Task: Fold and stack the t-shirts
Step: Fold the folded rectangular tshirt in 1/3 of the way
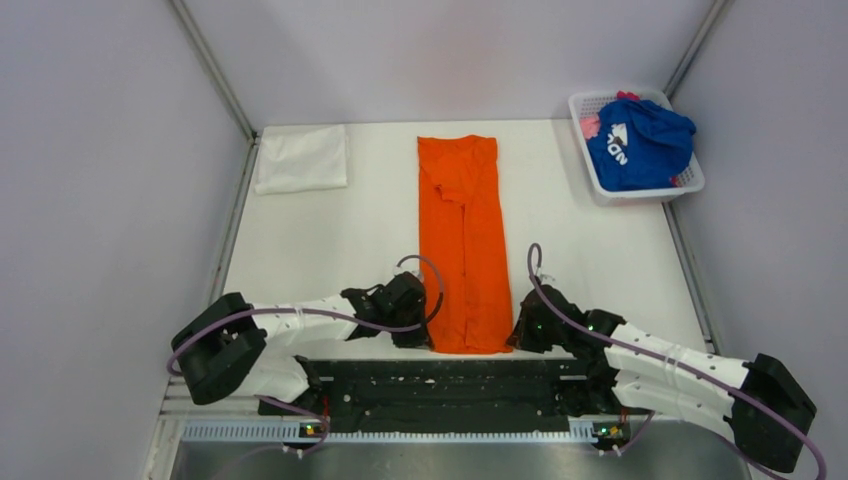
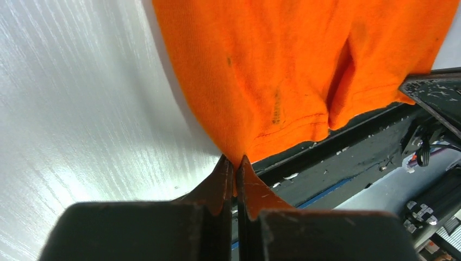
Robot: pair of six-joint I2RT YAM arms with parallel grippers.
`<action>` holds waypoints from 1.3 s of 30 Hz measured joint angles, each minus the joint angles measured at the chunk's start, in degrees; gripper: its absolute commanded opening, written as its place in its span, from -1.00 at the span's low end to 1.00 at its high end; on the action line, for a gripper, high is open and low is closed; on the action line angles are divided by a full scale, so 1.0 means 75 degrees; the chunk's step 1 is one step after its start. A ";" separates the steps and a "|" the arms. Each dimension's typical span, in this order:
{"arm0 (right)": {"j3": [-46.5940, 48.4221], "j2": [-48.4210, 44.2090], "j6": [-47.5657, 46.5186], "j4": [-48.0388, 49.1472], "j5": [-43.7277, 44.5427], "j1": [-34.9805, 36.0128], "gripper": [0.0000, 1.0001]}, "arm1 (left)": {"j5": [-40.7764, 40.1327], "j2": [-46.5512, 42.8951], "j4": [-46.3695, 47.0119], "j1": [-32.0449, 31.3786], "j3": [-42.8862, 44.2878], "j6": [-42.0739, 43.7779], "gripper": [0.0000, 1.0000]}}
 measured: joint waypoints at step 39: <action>0.4887 0.4835 -0.2180 0.1953 0.1000 -0.2943 -1.00 | -0.0364 0.2917 -0.0653 0.3430 0.4948 0.2328 -1.00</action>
